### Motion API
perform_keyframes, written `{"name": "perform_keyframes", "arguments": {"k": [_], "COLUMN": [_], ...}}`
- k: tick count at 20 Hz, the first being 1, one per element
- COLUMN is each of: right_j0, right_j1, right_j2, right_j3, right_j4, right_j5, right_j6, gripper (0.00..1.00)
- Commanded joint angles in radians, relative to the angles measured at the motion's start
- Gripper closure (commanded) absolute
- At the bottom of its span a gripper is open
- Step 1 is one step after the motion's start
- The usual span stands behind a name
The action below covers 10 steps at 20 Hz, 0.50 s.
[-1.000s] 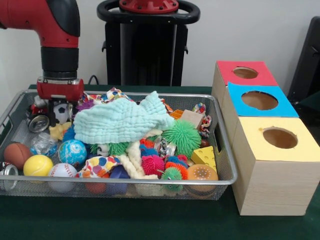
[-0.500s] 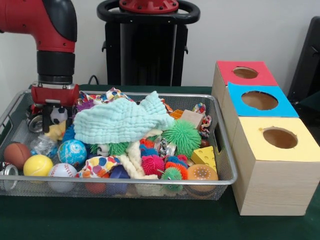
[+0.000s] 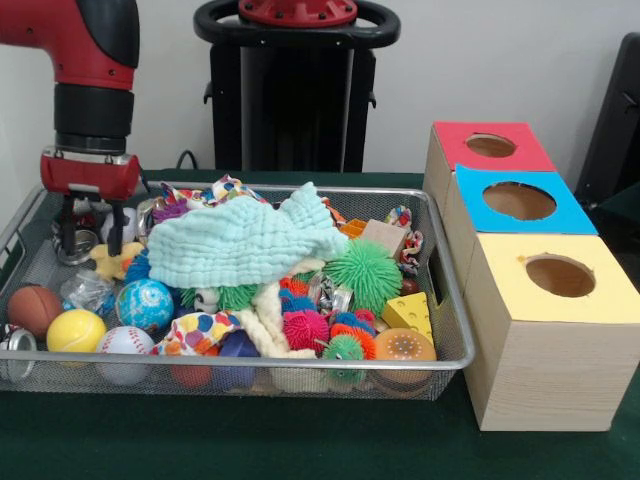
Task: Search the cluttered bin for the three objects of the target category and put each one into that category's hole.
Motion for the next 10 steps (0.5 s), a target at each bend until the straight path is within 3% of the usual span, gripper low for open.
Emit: {"name": "perform_keyframes", "arguments": {"k": [1, 10], "right_j0": [-0.02, -0.032], "right_j1": [-0.087, 0.05], "right_j2": [0.109, 0.136], "right_j3": [0.02, -0.017], "right_j4": [0.046, -0.029], "right_j5": [0.162, -0.03], "right_j6": [-0.001, 0.064], "gripper": [0.0, 0.0]}}
